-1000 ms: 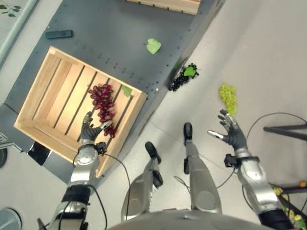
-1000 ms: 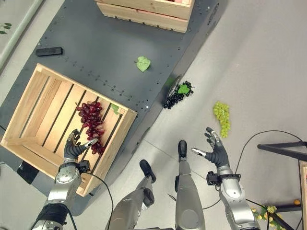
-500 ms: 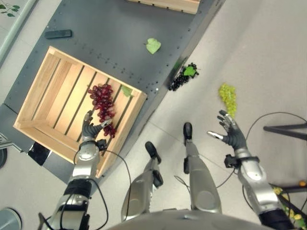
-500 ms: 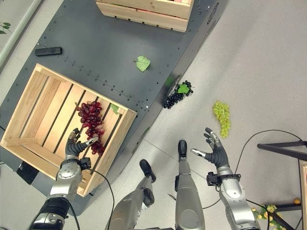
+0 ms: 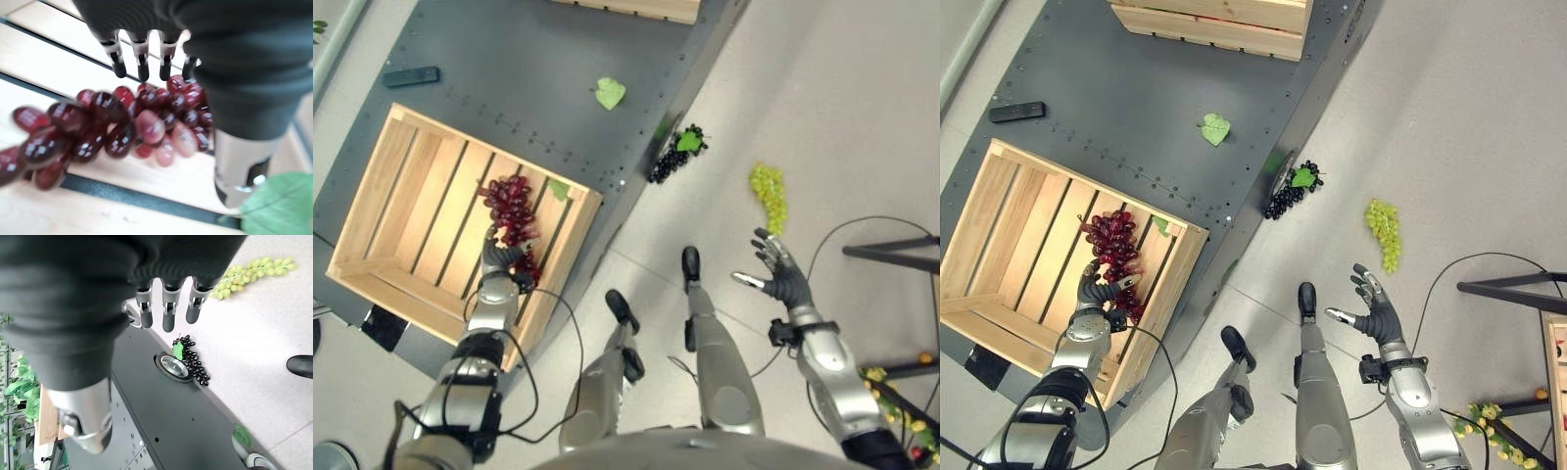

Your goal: Pick up the fruits from the basket on one side to the basket on the other side

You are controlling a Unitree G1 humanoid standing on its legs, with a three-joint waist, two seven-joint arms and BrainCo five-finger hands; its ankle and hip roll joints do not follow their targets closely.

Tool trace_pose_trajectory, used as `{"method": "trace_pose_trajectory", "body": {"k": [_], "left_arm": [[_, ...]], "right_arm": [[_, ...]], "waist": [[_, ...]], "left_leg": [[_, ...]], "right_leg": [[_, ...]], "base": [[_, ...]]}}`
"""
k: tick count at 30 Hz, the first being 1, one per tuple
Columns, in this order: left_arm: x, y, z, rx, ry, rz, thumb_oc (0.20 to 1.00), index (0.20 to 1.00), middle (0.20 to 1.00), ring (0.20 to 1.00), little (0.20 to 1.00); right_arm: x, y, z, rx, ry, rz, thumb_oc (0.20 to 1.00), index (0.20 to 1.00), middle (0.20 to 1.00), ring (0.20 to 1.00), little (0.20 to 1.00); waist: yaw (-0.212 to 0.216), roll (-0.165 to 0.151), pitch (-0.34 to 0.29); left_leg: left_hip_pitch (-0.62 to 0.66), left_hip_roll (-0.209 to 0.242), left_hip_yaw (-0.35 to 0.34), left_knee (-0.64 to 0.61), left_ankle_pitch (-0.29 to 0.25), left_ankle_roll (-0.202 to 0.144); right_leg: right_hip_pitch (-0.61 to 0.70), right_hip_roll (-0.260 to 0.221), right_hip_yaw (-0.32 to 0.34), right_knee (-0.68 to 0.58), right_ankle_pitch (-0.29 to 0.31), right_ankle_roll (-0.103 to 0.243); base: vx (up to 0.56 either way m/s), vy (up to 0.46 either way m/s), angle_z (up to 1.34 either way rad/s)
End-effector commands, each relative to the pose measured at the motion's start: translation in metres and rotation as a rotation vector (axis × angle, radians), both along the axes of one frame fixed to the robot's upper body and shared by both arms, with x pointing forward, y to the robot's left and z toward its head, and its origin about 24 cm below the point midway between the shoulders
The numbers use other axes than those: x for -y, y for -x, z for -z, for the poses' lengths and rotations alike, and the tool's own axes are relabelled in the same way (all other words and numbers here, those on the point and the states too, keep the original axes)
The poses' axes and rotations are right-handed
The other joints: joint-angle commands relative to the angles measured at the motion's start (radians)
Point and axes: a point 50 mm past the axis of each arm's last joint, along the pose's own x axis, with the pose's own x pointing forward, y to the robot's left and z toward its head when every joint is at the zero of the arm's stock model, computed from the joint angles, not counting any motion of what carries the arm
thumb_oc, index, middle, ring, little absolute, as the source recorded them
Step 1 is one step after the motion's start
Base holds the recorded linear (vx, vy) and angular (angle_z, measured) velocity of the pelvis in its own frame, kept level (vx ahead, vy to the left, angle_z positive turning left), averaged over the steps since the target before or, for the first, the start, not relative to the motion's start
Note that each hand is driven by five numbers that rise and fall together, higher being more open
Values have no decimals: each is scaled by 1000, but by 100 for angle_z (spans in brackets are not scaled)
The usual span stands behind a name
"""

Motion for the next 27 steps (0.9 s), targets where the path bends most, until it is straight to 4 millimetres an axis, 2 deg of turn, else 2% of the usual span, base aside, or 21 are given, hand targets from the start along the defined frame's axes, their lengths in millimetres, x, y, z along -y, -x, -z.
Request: {"method": "trace_pose_trajectory", "body": {"k": [1,14,15,16,17,21,27], "left_arm": [[-29,-5,-19,-33,-130,-43,1000,1000,1000,1000,1000],[-22,-24,-31,-96,-227,7,1000,1000,1000,1000,1000],[-22,-24,-31,-96,-227,8,589,589,589,589,589],[-21,-26,-32,-104,-246,17,294,294,294,294,294],[-18,-32,-38,-120,-310,48,200,200,200,200,200],[-12,-39,-45,-137,-403,82,200,200,200,200,200],[-4,-41,-42,-138,-416,113,200,200,200,200,200]], "right_arm": [[-4,8,-23,122,-29,-37,1000,1000,1000,1000,1000],[-3,10,-30,154,-39,-39,1000,1000,1000,1000,1000],[-3,10,-30,154,-39,-39,1000,1000,1000,1000,1000],[-3,11,-31,160,-36,-39,1000,1000,1000,1000,1000],[-2,11,-33,168,-34,-41,1000,1000,1000,1000,1000],[-2,13,-35,175,-29,-44,1000,1000,1000,1000,1000],[-2,15,-38,192,-18,-46,1000,1000,1000,1000,1000]], "waist": [[-8,-40,-4],[-35,-58,20],[-34,-58,19],[-38,-60,22],[-44,-65,27],[-53,-73,35],[-54,-74,40]], "left_leg": [[-43,24,-34,7,13,-81],[-88,31,-24,7,22,-83],[-89,31,-24,7,22,-83],[-94,30,-23,8,24,-83],[-103,32,-21,8,25,-83],[-121,34,-17,8,28,-83],[-135,32,-14,9,31,-82]], "right_leg": [[23,-25,6,68,-127,125],[-37,-21,18,77,-116,127],[-38,-21,18,77,-116,127],[-42,-20,21,78,-114,127],[-53,-20,22,80,-111,127],[-77,-20,26,80,-104,131],[-96,-19,33,87,-103,130]], "base": [[-16,-20,-9],[-4,-3,-1],[0,0,0],[0,0,0],[0,0,0],[-11,-5,-3],[-9,-3,-1]]}}
